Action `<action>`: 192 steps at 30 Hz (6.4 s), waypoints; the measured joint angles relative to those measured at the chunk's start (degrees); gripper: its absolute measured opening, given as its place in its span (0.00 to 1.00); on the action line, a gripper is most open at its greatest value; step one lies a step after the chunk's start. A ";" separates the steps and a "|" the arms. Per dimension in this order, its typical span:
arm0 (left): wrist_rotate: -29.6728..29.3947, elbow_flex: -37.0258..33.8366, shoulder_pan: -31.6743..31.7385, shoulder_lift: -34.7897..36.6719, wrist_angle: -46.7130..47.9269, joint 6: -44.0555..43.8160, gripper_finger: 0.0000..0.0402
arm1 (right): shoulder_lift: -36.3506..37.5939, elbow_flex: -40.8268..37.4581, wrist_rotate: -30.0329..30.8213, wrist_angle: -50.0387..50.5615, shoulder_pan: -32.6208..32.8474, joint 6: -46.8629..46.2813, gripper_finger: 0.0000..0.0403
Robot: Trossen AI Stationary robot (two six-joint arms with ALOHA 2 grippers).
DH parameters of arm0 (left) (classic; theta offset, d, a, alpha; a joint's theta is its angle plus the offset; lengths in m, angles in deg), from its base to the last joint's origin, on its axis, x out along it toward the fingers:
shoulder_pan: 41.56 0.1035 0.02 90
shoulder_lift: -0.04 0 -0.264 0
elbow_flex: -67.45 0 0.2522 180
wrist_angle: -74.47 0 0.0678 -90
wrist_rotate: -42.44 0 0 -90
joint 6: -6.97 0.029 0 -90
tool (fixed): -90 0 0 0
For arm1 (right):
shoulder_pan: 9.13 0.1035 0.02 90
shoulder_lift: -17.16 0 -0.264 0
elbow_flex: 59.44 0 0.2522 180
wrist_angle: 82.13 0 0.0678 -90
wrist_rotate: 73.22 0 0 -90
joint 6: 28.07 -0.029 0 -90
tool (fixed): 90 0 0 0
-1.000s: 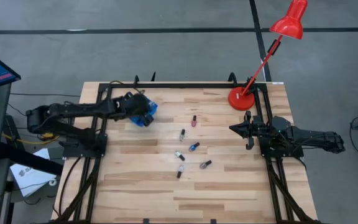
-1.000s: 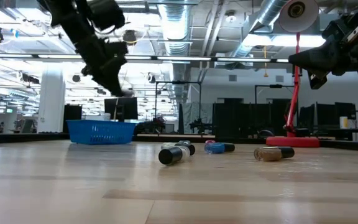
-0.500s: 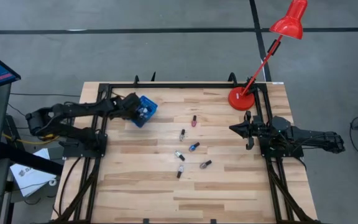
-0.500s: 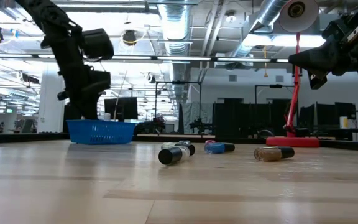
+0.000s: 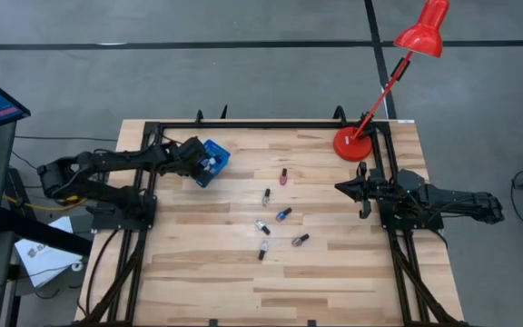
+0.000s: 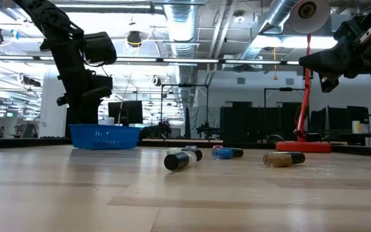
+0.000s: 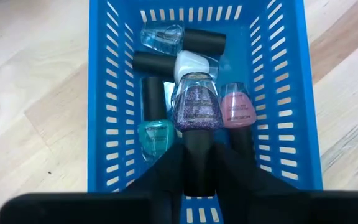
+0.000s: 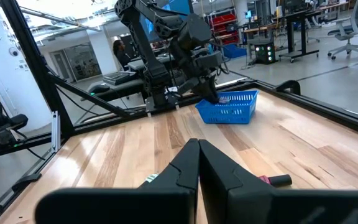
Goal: Pick & Place Nail Polish
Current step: Put the purple nail polish bottle into the blue bin, then put the red nail polish bottle into the blue bin
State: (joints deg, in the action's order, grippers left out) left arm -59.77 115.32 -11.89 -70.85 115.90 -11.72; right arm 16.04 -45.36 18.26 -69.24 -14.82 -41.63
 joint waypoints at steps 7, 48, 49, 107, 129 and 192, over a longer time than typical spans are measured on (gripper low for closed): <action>-0.04 -0.02 0.00 0.00 0.47 0.19 0.21 | 0.00 -0.01 0.00 0.00 0.00 0.00 0.00; -5.32 10.20 -23.85 -4.63 -25.03 -19.77 0.54 | 0.00 -0.01 0.00 0.00 -0.01 0.00 0.00; -5.33 10.14 -24.25 -3.83 -24.98 -19.79 0.54 | 0.01 -0.01 0.00 0.00 -0.01 0.00 0.00; -5.33 10.19 -24.79 25.11 -24.94 -11.73 0.54 | -70.23 52.44 15.34 25.49 -14.08 -24.83 0.63; -3.91 10.16 -24.87 25.89 -25.17 -11.70 0.54 | -108.42 73.18 -4.98 35.85 -17.10 -25.01 0.54; -3.50 10.16 -24.90 25.97 -25.14 -8.58 0.54 | -111.09 77.51 -9.05 44.83 -17.04 51.16 0.54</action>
State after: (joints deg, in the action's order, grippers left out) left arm -63.27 125.48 -36.79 -44.89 90.76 -20.30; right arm -95.05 32.14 9.21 -24.40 -31.86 9.53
